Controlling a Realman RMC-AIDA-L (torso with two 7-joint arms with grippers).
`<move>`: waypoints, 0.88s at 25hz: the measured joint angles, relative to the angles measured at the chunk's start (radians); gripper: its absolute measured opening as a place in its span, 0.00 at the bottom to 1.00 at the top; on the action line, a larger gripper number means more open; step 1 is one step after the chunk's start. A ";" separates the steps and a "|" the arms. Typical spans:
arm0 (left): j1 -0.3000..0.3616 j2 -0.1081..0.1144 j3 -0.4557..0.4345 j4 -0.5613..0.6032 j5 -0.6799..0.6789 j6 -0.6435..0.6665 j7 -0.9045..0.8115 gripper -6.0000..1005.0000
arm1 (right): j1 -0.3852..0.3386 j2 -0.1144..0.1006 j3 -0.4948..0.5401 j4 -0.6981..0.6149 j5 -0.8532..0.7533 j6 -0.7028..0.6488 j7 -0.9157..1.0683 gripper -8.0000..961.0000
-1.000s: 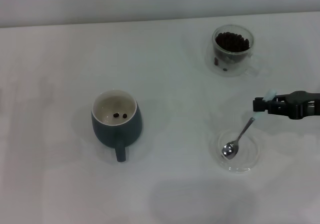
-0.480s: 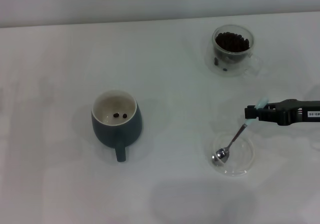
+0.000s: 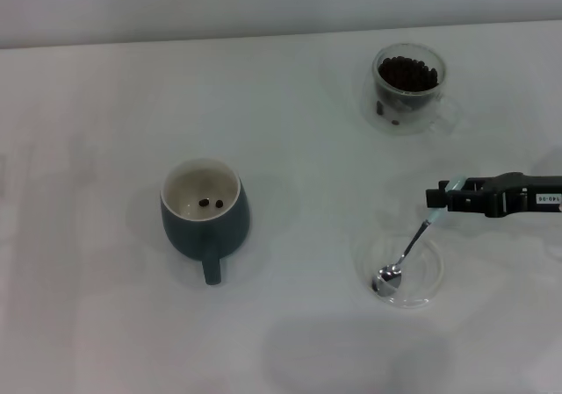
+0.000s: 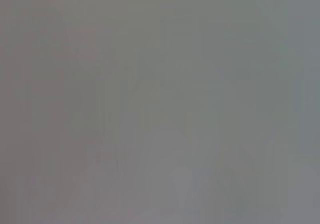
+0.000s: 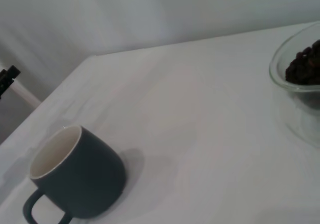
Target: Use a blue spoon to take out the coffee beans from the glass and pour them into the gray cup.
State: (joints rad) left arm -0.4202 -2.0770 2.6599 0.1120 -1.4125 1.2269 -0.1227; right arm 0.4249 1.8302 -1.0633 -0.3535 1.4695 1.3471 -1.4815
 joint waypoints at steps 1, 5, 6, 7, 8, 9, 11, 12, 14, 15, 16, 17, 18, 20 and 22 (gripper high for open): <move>0.000 0.000 0.000 0.000 0.000 0.000 0.000 0.68 | 0.000 0.000 0.004 -0.002 0.001 -0.001 -0.001 0.43; 0.001 0.000 0.000 0.000 -0.002 0.000 0.000 0.68 | -0.004 -0.001 0.063 -0.010 0.001 -0.001 -0.010 0.56; 0.001 0.000 0.000 0.000 -0.002 0.000 0.000 0.68 | -0.007 -0.002 0.083 -0.013 0.000 -0.001 -0.014 0.57; 0.001 0.000 0.000 0.000 -0.003 0.000 0.000 0.68 | -0.010 -0.004 0.106 -0.017 0.000 -0.001 -0.020 0.58; 0.001 0.000 0.000 0.000 -0.003 0.000 0.000 0.68 | -0.013 -0.005 0.130 -0.020 0.000 -0.001 -0.030 0.59; 0.001 0.000 0.000 0.000 -0.003 0.000 0.000 0.68 | -0.016 -0.007 0.157 -0.021 0.000 -0.001 -0.042 0.60; 0.001 0.000 0.000 0.000 -0.004 0.000 0.000 0.68 | -0.020 -0.009 0.203 -0.021 0.000 -0.002 -0.060 0.62; 0.001 0.000 0.000 0.000 -0.004 0.001 0.000 0.68 | -0.023 -0.009 0.233 -0.021 0.000 -0.003 -0.070 0.63; 0.000 0.000 0.000 0.000 -0.004 0.002 0.000 0.68 | -0.031 -0.008 0.305 -0.023 0.003 -0.007 -0.102 0.65; -0.001 0.000 0.000 0.000 -0.005 0.003 0.000 0.68 | -0.035 -0.005 0.343 -0.023 0.006 -0.010 -0.121 0.66; -0.001 0.000 0.000 0.000 -0.005 0.003 0.000 0.68 | -0.038 0.007 0.406 -0.026 0.009 -0.016 -0.154 0.70; -0.001 0.000 0.000 0.000 -0.006 0.005 0.000 0.68 | -0.042 0.023 0.480 -0.032 0.010 -0.023 -0.193 0.73; -0.001 0.000 0.000 0.000 -0.007 0.005 0.000 0.68 | -0.044 0.040 0.540 -0.040 0.011 -0.031 -0.227 0.77; -0.002 0.000 0.000 0.000 -0.008 0.007 -0.001 0.68 | -0.045 0.101 0.708 -0.063 0.024 -0.050 -0.366 0.84; -0.009 0.000 -0.001 0.000 -0.009 0.009 -0.002 0.68 | -0.038 0.153 0.831 -0.054 0.069 -0.058 -0.541 0.86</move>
State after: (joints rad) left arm -0.4294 -2.0770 2.6588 0.1119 -1.4214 1.2355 -0.1250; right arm 0.3869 1.9832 -0.2324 -0.4072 1.5390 1.2894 -2.0226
